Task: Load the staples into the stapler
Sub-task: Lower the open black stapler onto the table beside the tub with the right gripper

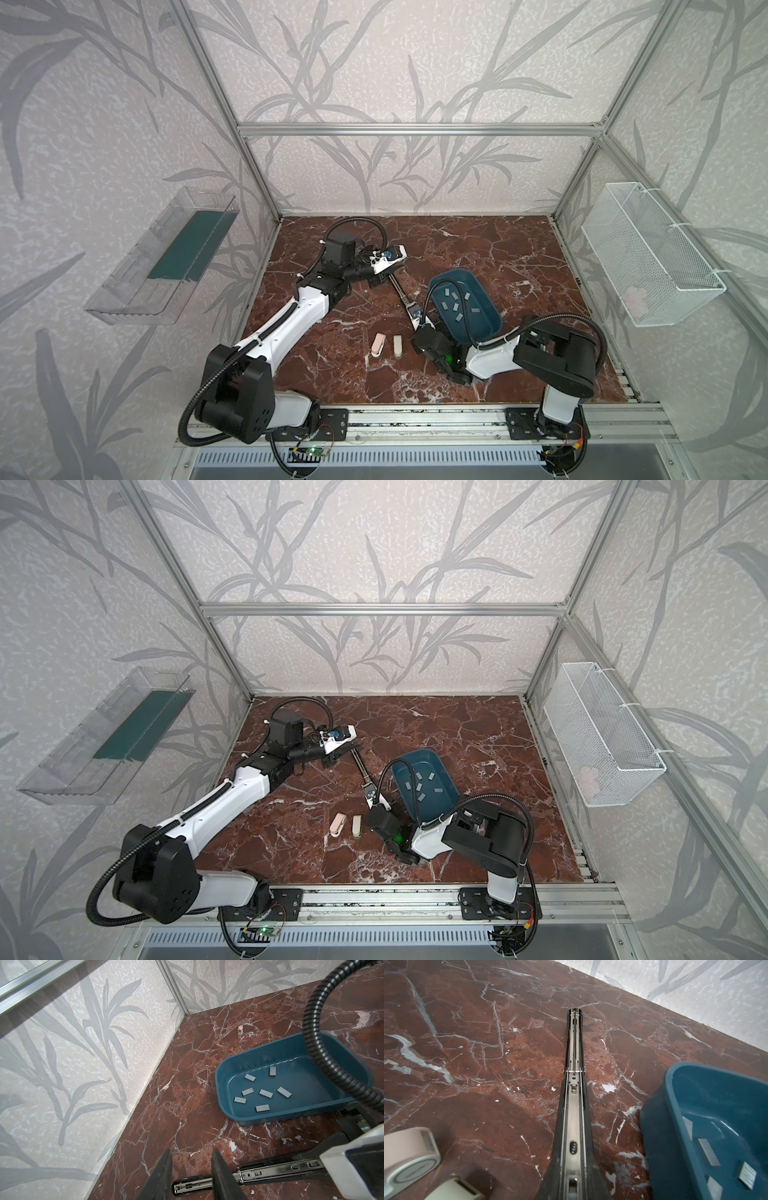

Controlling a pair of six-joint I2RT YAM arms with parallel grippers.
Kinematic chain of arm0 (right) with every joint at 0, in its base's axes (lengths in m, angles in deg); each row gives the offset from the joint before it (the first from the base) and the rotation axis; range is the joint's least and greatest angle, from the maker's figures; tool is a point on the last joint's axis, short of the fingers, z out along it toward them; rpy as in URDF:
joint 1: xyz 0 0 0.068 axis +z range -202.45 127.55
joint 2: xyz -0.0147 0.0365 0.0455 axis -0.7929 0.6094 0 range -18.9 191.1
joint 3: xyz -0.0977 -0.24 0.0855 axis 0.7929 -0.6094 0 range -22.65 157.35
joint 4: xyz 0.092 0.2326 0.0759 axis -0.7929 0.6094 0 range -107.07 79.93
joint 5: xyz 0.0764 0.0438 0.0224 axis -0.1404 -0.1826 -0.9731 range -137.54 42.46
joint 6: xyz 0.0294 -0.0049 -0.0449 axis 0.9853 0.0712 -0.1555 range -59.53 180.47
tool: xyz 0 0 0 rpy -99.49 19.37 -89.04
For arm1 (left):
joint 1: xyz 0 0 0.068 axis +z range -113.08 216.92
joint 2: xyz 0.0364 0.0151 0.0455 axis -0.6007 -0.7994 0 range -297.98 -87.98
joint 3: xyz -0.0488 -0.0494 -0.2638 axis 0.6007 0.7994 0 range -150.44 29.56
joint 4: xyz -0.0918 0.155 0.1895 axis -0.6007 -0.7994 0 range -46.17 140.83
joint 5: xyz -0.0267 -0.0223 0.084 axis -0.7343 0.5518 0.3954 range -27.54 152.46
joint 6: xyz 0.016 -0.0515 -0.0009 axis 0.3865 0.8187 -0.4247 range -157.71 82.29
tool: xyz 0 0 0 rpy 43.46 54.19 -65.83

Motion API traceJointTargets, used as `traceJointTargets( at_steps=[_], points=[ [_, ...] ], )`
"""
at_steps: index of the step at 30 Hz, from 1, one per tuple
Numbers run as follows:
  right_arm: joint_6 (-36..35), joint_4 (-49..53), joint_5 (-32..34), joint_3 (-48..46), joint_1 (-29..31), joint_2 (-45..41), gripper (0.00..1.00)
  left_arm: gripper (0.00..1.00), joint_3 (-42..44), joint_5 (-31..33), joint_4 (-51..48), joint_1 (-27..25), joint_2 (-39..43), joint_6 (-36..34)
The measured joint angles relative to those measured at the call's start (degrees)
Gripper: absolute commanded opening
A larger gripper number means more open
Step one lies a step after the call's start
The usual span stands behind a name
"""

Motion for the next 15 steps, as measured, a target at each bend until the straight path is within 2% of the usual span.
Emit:
traceJointTargets(
  at_steps=[3, 5, 10, 15],
  points=[
    [0.28, -0.44, 0.55, 0.17, 0.02, 0.48, 0.38, 0.35, 0.00, -0.04, -0.02, 0.39, 0.00, -0.07],
    [0.24, -0.52, 1.44, 0.17, 0.02, 0.35, 0.46, 0.37, 0.00, -0.11, 0.00, 0.66, 0.00, -0.24],
    [-0.11, -0.76, 2.43, 0.02, 0.00, -1.86, 0.54, 0.44, 0.04, -0.98, -0.59, 1.03, 0.00, -3.04],
    [-0.83, 1.70, 1.66, 0.00, 0.00, -9.66, 0.61, 0.53, 1.25, -4.00, -3.28, 1.20, -0.07, -10.60]
  ],
)
